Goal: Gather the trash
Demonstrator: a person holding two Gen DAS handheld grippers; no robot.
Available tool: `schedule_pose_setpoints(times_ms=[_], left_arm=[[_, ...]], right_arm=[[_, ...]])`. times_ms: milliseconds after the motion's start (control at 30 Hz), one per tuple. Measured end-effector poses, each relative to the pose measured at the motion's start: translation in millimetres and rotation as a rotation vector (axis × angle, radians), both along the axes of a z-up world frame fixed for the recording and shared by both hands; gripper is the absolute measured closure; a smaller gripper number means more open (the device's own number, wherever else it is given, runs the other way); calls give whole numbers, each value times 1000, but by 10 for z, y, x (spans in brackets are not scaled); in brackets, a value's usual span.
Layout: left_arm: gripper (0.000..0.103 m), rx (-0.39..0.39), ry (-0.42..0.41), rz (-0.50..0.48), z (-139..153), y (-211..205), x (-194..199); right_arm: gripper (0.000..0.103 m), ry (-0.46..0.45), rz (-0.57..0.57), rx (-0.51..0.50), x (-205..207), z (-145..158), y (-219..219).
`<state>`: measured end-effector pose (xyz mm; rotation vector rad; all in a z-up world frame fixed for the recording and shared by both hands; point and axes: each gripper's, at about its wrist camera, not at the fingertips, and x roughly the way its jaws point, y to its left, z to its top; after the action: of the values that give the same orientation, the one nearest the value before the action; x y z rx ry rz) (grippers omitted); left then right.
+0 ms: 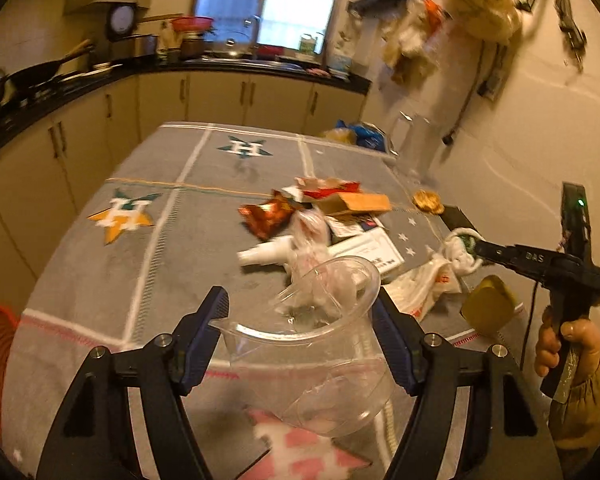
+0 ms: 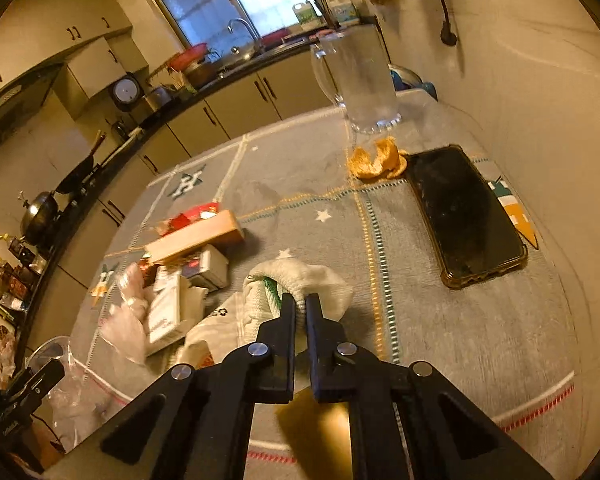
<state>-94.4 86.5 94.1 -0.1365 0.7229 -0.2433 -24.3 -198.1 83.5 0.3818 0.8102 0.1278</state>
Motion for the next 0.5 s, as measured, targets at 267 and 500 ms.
schedule_pose_setpoints(times_ms=[267, 500], left_arm=[[32, -44, -52, 174, 99, 778, -391], [32, -67, -74, 342, 76, 1522, -703]], right_arm=[[97, -75, 42, -12, -237, 295, 304], [97, -129, 128, -22, -358, 527, 868]])
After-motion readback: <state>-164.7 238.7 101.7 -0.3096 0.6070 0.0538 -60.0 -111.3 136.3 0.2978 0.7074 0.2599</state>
